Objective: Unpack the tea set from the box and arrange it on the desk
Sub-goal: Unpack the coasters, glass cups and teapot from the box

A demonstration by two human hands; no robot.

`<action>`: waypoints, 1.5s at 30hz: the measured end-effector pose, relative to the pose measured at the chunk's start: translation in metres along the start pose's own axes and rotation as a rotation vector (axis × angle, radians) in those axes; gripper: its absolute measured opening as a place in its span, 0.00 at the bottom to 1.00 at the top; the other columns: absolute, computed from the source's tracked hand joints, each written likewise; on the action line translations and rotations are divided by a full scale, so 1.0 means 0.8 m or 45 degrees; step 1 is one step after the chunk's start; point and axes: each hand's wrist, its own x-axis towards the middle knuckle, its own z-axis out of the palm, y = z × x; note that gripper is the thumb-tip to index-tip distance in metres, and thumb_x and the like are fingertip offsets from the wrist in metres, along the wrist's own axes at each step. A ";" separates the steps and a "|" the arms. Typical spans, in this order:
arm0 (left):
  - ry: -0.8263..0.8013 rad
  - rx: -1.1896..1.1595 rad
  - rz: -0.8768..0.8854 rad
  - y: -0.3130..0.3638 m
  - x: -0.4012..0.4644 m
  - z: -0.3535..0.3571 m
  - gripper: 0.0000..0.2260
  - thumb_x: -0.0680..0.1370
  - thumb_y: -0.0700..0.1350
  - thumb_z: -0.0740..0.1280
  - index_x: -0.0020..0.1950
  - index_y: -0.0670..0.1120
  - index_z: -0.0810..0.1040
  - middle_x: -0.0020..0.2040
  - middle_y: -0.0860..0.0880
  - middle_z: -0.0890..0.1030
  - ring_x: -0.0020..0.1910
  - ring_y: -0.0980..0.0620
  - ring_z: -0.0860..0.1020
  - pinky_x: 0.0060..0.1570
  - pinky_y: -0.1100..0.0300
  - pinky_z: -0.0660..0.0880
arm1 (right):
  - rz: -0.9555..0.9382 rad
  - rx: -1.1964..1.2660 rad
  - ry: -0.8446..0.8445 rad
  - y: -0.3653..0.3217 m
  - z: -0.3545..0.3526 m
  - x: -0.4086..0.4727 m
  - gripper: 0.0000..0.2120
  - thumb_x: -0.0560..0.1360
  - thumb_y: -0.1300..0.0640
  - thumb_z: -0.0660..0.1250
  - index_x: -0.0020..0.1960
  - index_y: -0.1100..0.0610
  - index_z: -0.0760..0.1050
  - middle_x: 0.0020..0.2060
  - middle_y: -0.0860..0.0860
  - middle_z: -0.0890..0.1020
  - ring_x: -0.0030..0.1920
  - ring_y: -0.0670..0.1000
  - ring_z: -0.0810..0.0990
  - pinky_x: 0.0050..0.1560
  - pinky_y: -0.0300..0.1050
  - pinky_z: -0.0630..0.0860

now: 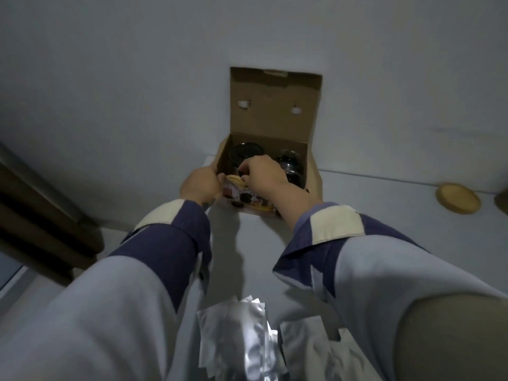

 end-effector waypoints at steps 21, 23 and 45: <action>0.291 -0.224 -0.206 0.010 0.011 0.018 0.13 0.81 0.42 0.58 0.58 0.46 0.81 0.52 0.43 0.82 0.50 0.42 0.80 0.45 0.56 0.72 | 0.244 -0.012 -0.258 -0.020 -0.013 0.043 0.09 0.74 0.56 0.69 0.53 0.57 0.80 0.45 0.55 0.83 0.44 0.56 0.83 0.47 0.50 0.82; 0.250 -0.223 -0.205 0.011 0.009 0.013 0.12 0.81 0.44 0.58 0.57 0.46 0.81 0.52 0.43 0.82 0.51 0.41 0.79 0.46 0.56 0.72 | 0.247 0.123 -0.244 -0.015 -0.033 0.039 0.10 0.74 0.53 0.70 0.52 0.57 0.79 0.41 0.54 0.84 0.40 0.54 0.85 0.46 0.52 0.83; -0.586 -0.715 0.326 0.232 -0.021 0.028 0.12 0.78 0.37 0.66 0.62 0.40 0.77 0.52 0.44 0.80 0.52 0.47 0.79 0.51 0.55 0.79 | 0.645 2.095 -0.452 0.207 -0.119 -0.151 0.23 0.71 0.43 0.66 0.62 0.52 0.73 0.55 0.60 0.76 0.55 0.61 0.76 0.58 0.58 0.73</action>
